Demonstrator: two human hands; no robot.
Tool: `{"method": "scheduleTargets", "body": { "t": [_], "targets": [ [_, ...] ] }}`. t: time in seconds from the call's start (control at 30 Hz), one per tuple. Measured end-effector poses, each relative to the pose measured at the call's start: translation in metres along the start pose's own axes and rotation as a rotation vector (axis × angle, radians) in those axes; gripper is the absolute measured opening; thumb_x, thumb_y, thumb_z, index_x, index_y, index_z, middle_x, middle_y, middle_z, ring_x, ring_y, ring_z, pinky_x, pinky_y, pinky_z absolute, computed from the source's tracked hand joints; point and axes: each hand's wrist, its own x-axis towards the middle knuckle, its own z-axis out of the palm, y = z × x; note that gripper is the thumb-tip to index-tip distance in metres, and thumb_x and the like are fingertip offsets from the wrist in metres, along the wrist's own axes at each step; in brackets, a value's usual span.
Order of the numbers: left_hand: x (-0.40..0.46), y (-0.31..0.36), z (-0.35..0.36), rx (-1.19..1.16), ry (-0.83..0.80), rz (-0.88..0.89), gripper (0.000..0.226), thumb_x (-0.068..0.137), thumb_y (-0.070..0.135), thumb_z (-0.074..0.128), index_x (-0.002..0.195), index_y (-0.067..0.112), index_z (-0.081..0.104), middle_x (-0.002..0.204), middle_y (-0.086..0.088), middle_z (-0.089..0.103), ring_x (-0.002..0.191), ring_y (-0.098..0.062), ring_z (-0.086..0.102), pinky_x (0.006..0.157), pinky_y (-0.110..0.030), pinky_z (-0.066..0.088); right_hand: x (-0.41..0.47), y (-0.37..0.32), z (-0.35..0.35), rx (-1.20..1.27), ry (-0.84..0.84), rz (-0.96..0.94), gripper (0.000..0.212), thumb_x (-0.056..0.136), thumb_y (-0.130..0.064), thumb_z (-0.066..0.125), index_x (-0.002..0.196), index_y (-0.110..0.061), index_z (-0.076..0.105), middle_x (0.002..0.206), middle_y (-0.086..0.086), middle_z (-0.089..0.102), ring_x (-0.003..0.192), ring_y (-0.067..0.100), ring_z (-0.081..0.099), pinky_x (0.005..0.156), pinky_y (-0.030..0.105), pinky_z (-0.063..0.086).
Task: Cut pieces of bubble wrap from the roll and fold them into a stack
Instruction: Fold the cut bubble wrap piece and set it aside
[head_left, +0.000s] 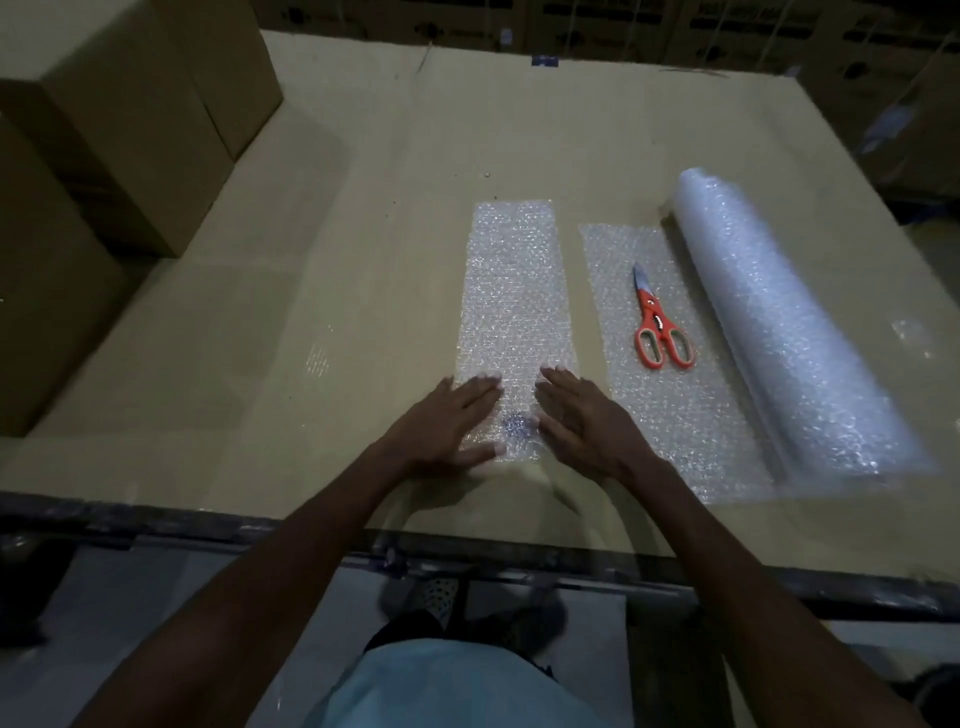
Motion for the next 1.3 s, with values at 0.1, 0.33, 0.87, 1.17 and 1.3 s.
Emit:
{"method": "scheduleTargets", "body": {
  "t": [0.1, 0.33, 0.87, 1.17, 1.3],
  "targets": [
    [-0.014, 0.001, 0.004, -0.011, -0.016, 0.094, 0.092, 0.089, 0.079, 0.03, 0.157, 0.017, 0.027, 0.165, -0.001, 0.02, 0.15, -0.019, 0.024, 0.122, -0.039, 0.021, -0.01, 0.003, -0.005, 0.003, -0.017, 0.024, 0.072, 0.089, -0.062, 0.05, 0.141, -0.013, 0.06, 0.157, 0.002, 0.046, 0.144, 0.022, 0.045, 0.111, 0.042, 0.044],
    [-0.019, 0.008, 0.001, -0.018, 0.25, 0.167, 0.041, 0.092, 0.037, 0.057, 0.126, 0.017, 0.068, 0.14, -0.001, 0.061, 0.106, -0.024, 0.069, 0.071, -0.034, 0.058, -0.014, 0.002, -0.004, -0.057, -0.162, 0.039, 0.083, 0.083, -0.065, 0.072, 0.149, -0.02, 0.051, 0.165, -0.005, 0.033, 0.147, 0.013, 0.038, 0.115, 0.036, 0.04],
    [-0.025, 0.024, 0.0, 0.055, 0.265, 0.057, 0.054, 0.08, 0.016, 0.054, 0.134, 0.02, 0.06, 0.133, -0.005, 0.065, 0.095, -0.034, 0.07, 0.064, -0.039, 0.056, -0.017, 0.005, -0.018, 0.073, 0.072, 0.039, 0.03, 0.093, -0.033, 0.071, 0.115, -0.014, 0.077, 0.117, 0.007, 0.076, 0.102, 0.029, 0.073, 0.089, 0.043, 0.056],
    [0.004, 0.032, -0.05, -0.91, 0.317, -0.3, 0.011, 0.086, 0.014, 0.079, 0.093, 0.005, 0.076, 0.084, -0.01, 0.077, 0.069, -0.015, 0.071, 0.066, -0.028, 0.058, -0.001, 0.009, -0.04, 0.255, 0.0, -0.013, 0.023, 0.086, -0.024, 0.08, 0.105, -0.012, 0.08, 0.1, 0.005, 0.08, 0.088, 0.017, 0.075, 0.082, 0.043, 0.06],
    [0.018, 0.008, -0.077, -1.042, 0.163, -0.398, 0.023, 0.08, 0.011, 0.083, 0.101, 0.006, 0.075, 0.091, -0.015, 0.075, 0.077, -0.016, 0.069, 0.071, -0.029, 0.056, 0.026, 0.007, -0.065, 0.741, -0.095, 0.18, 0.02, 0.085, -0.002, 0.079, 0.103, -0.007, 0.075, 0.091, 0.016, 0.079, 0.077, 0.019, 0.075, 0.071, 0.032, 0.063]
  ]
}}
